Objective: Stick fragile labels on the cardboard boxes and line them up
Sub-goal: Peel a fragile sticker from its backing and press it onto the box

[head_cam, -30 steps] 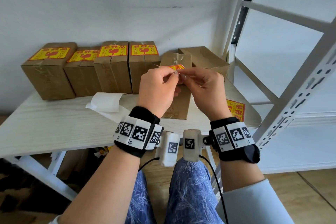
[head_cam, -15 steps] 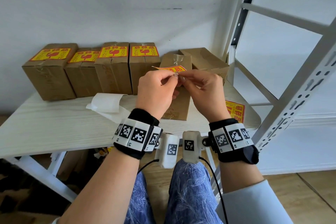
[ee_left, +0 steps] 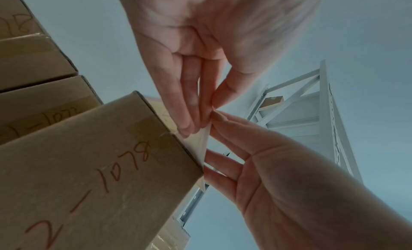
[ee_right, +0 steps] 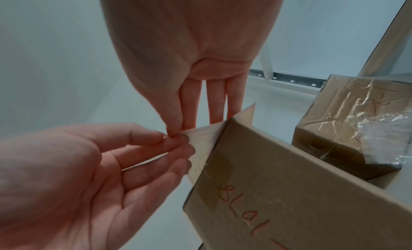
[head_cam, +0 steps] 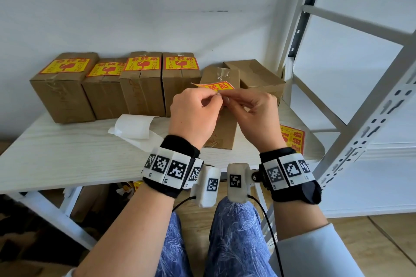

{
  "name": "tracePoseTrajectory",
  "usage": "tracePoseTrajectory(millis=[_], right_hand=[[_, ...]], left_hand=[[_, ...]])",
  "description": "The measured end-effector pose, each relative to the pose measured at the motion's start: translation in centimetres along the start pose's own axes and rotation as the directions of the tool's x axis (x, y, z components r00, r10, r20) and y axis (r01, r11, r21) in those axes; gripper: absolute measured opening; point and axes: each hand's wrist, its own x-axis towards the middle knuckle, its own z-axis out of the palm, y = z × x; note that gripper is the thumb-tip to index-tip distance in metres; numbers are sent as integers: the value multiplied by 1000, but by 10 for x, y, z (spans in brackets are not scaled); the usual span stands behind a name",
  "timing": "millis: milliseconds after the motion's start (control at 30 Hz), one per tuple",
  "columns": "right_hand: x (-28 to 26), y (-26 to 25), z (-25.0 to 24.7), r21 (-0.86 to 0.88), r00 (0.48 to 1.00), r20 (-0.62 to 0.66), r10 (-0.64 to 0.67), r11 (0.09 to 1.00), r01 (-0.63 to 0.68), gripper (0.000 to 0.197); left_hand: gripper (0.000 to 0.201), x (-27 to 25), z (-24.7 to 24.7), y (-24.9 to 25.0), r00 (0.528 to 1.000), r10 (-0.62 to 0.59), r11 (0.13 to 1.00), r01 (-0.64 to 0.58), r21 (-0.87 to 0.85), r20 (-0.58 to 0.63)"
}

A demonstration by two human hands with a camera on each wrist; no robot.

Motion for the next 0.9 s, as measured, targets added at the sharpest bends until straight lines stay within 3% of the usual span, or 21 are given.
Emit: tracePoseTrajectory(millis=[633, 900], right_hand=[[4, -4, -3, 67, 993, 16, 114, 991, -115, 15], [9, -7, -4, 79, 982, -21, 188, 979, -186, 13]], left_hand=[[28, -1, 0, -2, 980, 199, 979, -200, 45, 17], [22, -1, -3, -2, 993, 114, 991, -113, -72, 13]])
